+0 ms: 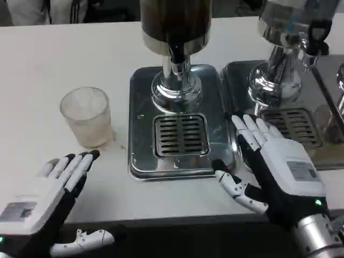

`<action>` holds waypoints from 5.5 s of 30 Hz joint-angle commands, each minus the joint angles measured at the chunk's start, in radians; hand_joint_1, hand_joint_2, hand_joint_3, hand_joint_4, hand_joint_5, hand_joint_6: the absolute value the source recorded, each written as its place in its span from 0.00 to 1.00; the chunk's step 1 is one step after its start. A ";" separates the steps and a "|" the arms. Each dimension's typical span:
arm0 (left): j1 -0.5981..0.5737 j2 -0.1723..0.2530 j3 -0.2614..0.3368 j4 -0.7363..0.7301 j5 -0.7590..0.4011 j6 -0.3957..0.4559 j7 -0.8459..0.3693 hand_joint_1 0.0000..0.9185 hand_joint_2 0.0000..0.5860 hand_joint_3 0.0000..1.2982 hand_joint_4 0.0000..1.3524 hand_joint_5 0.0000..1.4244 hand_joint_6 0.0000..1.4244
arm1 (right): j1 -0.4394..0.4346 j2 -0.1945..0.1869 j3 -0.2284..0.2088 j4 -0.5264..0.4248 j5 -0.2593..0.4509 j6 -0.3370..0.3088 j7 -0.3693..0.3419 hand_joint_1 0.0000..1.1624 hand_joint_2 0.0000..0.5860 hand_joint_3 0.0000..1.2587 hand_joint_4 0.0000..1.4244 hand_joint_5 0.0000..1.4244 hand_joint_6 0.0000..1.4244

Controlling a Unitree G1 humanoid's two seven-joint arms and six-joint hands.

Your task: Grasp the cup under the faucet to collect the drink, then remove the cup.

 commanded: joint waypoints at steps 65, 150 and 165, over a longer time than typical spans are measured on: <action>-0.832 0.014 -0.074 1.202 -0.312 -0.370 0.170 0.26 0.01 0.00 0.00 0.10 0.13 | -0.050 0.144 0.046 -0.005 0.164 -0.029 -0.030 0.16 0.72 0.10 0.05 0.00 0.00; -0.946 -0.180 -0.242 1.322 -0.326 -0.265 0.188 0.52 0.18 0.29 0.29 0.50 0.67 | -0.020 0.176 0.099 -0.189 0.176 0.060 0.112 0.18 0.72 0.17 0.15 0.04 0.00; -0.932 -0.162 -0.216 1.303 -0.349 -0.302 0.313 0.57 0.16 0.42 0.42 0.64 0.84 | -0.033 0.176 0.096 -0.173 0.192 0.049 0.121 0.18 0.72 0.19 0.17 0.04 0.00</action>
